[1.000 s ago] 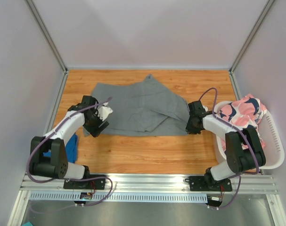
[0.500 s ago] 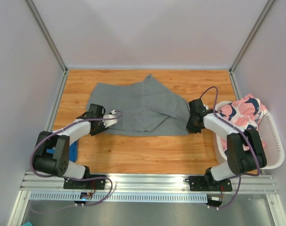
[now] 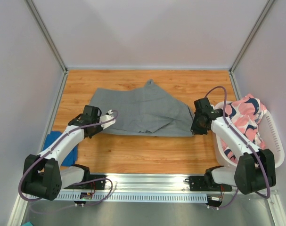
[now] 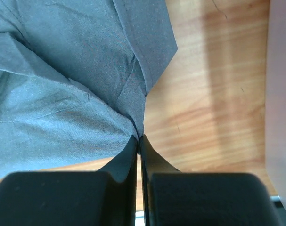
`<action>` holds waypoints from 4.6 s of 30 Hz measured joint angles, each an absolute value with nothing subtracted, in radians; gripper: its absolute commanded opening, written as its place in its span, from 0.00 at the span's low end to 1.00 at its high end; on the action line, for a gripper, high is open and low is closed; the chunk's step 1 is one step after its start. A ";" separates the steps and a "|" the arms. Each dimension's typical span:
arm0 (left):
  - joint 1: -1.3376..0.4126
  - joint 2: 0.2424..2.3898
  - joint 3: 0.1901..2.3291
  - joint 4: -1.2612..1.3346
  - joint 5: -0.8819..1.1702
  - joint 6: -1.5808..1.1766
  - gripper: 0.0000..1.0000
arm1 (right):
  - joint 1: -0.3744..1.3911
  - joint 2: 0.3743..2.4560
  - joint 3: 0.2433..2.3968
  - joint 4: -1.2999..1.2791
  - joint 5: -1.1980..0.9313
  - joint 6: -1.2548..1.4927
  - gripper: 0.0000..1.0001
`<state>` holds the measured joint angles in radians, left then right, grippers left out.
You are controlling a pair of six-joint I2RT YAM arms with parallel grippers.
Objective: Fold and stack the mixed laundry pile
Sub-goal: Fold the shirt.
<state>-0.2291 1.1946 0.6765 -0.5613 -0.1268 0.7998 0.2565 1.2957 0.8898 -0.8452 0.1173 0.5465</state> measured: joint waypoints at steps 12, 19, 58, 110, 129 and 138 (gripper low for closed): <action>-0.228 1.163 0.672 -0.823 -0.022 0.768 0.77 | 0.300 1.228 0.823 -0.977 0.107 0.585 0.75; -0.205 1.205 0.983 -0.947 0.062 0.707 0.78 | 0.397 1.291 1.179 -1.084 0.093 0.562 0.75; 0.053 2.320 1.939 -0.817 0.293 0.021 0.02 | 0.416 2.560 2.370 -0.662 0.159 0.527 0.00; 0.048 1.726 1.146 -0.671 0.287 0.174 0.00 | 0.393 1.948 1.679 -0.613 0.178 0.628 0.60; 0.048 1.726 1.146 -0.672 0.295 0.186 0.00 | 0.354 2.499 2.186 -0.721 0.074 0.707 0.00; 0.048 1.708 1.145 -0.680 0.302 0.206 0.00 | 0.301 2.477 2.126 -0.646 0.016 0.751 0.28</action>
